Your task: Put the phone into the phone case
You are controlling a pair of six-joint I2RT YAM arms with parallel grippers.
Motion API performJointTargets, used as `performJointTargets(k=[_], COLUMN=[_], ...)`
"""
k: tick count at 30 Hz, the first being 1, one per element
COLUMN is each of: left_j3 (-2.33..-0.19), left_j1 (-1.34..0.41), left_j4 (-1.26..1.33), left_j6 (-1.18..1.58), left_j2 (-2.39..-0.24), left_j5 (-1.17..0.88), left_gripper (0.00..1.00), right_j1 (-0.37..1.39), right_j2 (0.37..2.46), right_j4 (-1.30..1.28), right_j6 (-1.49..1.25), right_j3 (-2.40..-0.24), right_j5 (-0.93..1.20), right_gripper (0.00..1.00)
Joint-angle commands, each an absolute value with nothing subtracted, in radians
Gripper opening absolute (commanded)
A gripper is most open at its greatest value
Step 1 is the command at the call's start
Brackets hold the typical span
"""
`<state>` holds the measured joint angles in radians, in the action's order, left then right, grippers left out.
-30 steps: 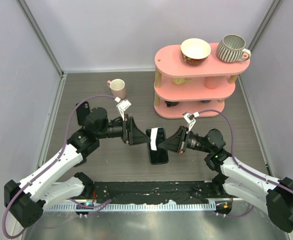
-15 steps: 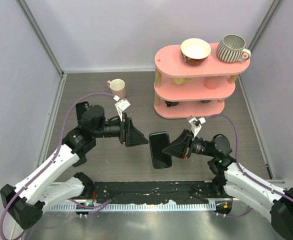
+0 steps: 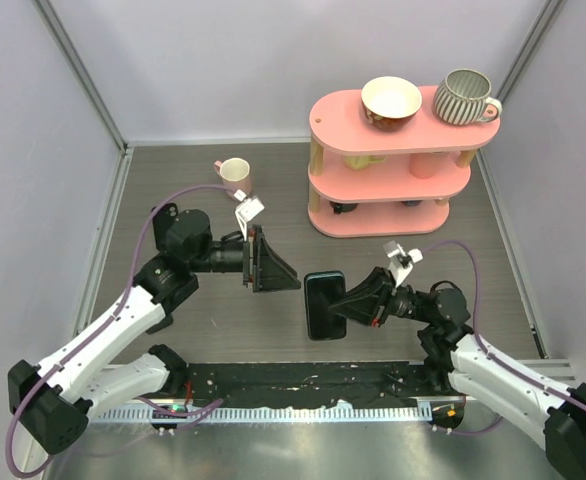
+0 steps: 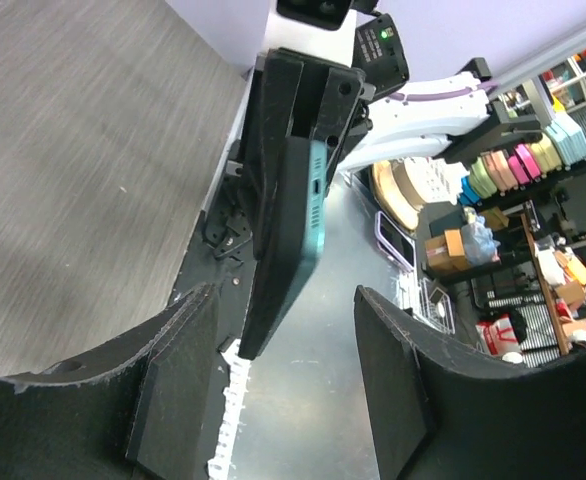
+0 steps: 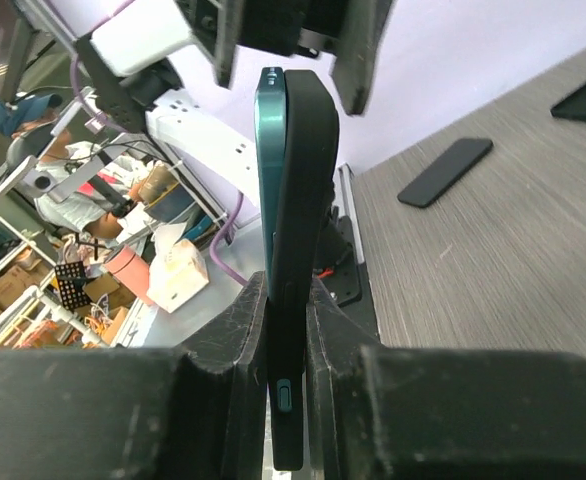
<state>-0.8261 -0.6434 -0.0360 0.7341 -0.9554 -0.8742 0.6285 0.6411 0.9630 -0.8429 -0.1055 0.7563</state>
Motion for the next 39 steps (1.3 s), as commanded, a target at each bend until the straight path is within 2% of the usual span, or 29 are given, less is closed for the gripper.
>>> performJointTargets(k=[1,5,11,14,23,29,35,39], left_j3=[-0.821,-0.711,-0.592,-0.595,-0.591,-0.598,-0.503,-0.485], left_j1=[-0.586,-0.483,-0.460,-0.460,-0.460,-0.460,-0.485,-0.569], left_j4=[0.005,0.145,0.475,0.492,0.440,0.342,0.605,0.612], left_j6=[0.742,0.904,1.084,1.108,1.081,1.028,1.186,1.161], left_j2=[-0.950,-0.956,-0.991,-0.985,-0.965,-0.939,-0.975,-1.009], left_j5=[-0.831,-0.876,-0.960,-0.973,-0.956,-0.874,-0.891,-0.842], left_gripper=[0.60,0.61,0.60,0.61,0.57,0.60,0.64,0.62], right_j1=[0.634,0.632,0.632,0.635,0.637,0.638,0.638,0.638], right_j2=[0.724,0.802,1.034,1.147,1.094,1.071,1.114,1.172], right_j4=[0.985,1.004,1.513,1.666,1.666,1.666,1.664,1.664], right_j6=[-0.831,-0.879,-1.170,-1.293,-1.327,-1.350,-1.345,-1.342], right_j3=[-0.186,-0.177,-0.161,-0.176,-0.219,-0.232,-0.241,-0.256], right_j5=[0.677,0.569,0.664,0.670,0.692,0.653,0.623,0.604], right_gripper=[0.01,0.01,0.01,0.01,0.01,0.02,0.07,0.07])
